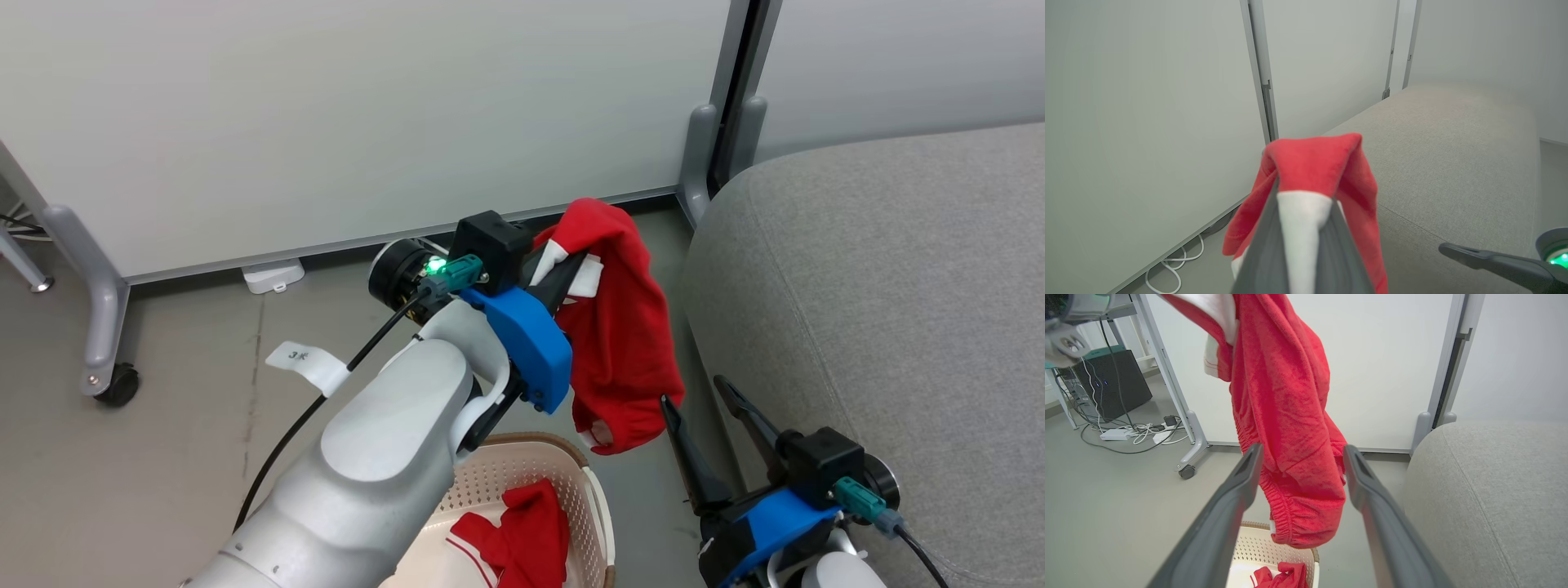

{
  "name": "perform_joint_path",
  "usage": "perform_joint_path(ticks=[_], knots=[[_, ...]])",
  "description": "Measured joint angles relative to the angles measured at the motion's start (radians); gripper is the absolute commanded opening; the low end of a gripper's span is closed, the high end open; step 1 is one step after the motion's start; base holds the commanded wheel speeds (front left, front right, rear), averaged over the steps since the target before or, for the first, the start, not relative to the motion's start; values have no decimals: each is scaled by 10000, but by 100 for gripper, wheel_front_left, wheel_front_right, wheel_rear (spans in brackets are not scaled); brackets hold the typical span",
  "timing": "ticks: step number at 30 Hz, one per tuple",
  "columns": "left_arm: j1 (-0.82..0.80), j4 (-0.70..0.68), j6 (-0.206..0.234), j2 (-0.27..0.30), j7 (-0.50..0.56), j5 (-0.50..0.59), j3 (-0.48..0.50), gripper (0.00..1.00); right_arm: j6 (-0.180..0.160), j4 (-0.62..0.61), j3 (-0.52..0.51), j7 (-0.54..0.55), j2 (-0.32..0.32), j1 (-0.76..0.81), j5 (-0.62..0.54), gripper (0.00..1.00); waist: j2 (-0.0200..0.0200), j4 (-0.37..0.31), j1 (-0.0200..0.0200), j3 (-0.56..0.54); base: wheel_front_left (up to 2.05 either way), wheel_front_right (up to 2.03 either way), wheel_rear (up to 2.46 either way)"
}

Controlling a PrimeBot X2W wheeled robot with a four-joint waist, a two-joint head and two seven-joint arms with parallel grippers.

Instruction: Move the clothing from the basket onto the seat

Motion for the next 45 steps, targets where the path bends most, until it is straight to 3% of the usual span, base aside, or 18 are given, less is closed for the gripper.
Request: perform_joint_path(ticks=[11,21,32,41,42,44,45], knots=[[-121,-23,61,-2,82,-456,-610,0,0,-148,-50,318,0,-63,169,100,0,-40,0,79,0,0,0],[-150,-10,69,0,-17,-803,-1003,0,0,301,313,1482,0,-1336,176,100,0,9,1,57,0,0,0],[-185,-167,104,-2,-63,-1233,-1551,0,0,1927,999,2297,0,-2506,623,100,-1,139,1,-123,0,0,0],[-305,-318,176,0,-107,-1615,-1912,0,0,3616,1864,1927,0,-3288,1705,100,0,283,1,-225,0,0,0],[-317,-318,188,0,-109,-1630,-1939,0,0,3770,1944,1918,0,-3367,1858,71,0,294,1,-227,0,0,0],[-346,-314,198,2,-111,-1705,-1988,0,0,4044,2105,1793,0,-3514,2054,1,-1,316,1,-229,0,0,0],[-355,-311,238,0,-115,-1726,-2015,0,0,4157,2178,1724,0,-3581,2128,0,-1,327,1,-232,0,0,0]])
